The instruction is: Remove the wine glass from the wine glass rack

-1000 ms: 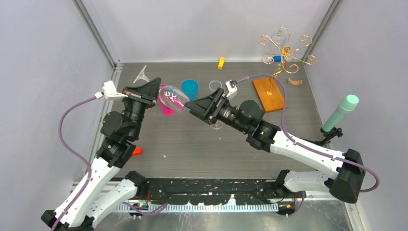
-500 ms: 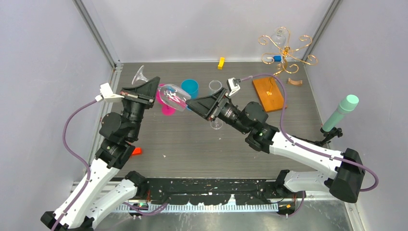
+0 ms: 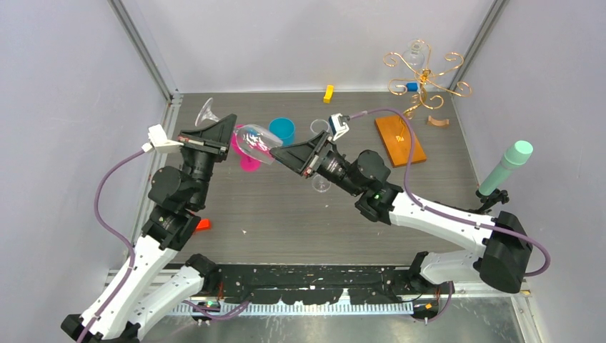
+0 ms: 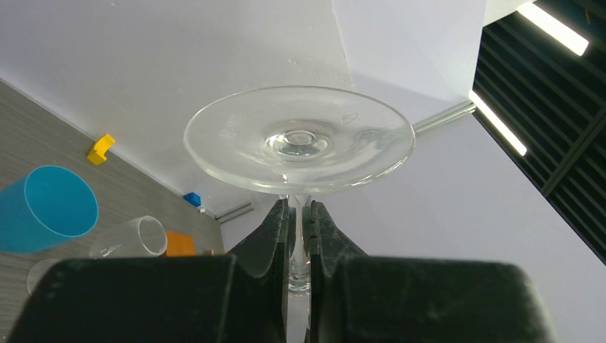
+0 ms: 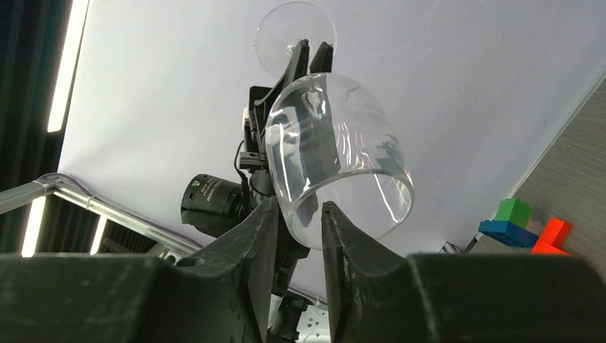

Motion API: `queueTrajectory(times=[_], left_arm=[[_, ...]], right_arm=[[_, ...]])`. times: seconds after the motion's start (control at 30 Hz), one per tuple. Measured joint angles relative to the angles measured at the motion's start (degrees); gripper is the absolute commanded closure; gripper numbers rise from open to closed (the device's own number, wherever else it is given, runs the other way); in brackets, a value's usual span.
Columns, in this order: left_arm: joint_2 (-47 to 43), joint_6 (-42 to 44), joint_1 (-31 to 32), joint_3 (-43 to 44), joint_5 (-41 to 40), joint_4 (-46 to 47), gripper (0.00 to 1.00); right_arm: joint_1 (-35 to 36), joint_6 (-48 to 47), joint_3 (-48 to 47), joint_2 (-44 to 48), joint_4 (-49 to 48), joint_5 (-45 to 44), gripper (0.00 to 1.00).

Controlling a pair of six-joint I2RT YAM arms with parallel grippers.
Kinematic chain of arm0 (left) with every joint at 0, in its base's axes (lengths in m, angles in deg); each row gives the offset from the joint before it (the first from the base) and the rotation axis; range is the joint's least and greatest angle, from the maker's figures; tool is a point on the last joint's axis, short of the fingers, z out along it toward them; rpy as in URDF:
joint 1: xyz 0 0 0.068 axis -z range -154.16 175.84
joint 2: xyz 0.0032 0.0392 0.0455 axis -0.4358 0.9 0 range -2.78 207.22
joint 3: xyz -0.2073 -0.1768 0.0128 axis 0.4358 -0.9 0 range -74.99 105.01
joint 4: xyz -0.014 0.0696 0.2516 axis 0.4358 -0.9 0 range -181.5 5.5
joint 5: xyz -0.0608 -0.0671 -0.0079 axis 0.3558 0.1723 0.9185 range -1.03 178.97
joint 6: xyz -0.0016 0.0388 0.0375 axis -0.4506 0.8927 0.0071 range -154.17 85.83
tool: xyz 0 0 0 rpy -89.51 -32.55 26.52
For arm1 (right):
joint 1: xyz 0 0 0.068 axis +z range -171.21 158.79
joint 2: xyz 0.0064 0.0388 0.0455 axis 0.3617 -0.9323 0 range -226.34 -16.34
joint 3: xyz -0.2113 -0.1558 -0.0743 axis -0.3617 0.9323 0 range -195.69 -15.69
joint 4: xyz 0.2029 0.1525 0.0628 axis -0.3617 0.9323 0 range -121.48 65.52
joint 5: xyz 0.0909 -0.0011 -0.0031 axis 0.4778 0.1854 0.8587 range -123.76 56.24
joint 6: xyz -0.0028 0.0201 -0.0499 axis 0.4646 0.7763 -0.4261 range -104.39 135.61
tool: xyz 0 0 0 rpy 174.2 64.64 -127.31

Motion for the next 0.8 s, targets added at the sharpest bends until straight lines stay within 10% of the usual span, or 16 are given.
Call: queueTrajectory(times=[0.2, 0.3, 0.5, 0.8], left_arm=[[-1.01, -0.81, -0.26, -1.11, -0.68, -0.33, 1.0], [-1.79, -1.38, -0.57, -1.53, -1.68, -0.35, 0.99], [-3.87, -1.64, -0.57, -2.45, -1.51, -1.16, 0.48], [-5.57, 5.29, -0.42, -3.69, 4.17, -4.26, 0.16]], right_arm=[[0.04, 0.04, -2.78, -2.8, -1.14, 1.03, 0.75], [0.07, 0.02, -3.89, -4.09, -1.88, 1.57, 0.96], [0.46, -1.05, -6.01, -4.66, -1.84, 2.14, 1.0], [0.74, -9.6, -10.69, -2.78, 14.05, -1.86, 1.0]])
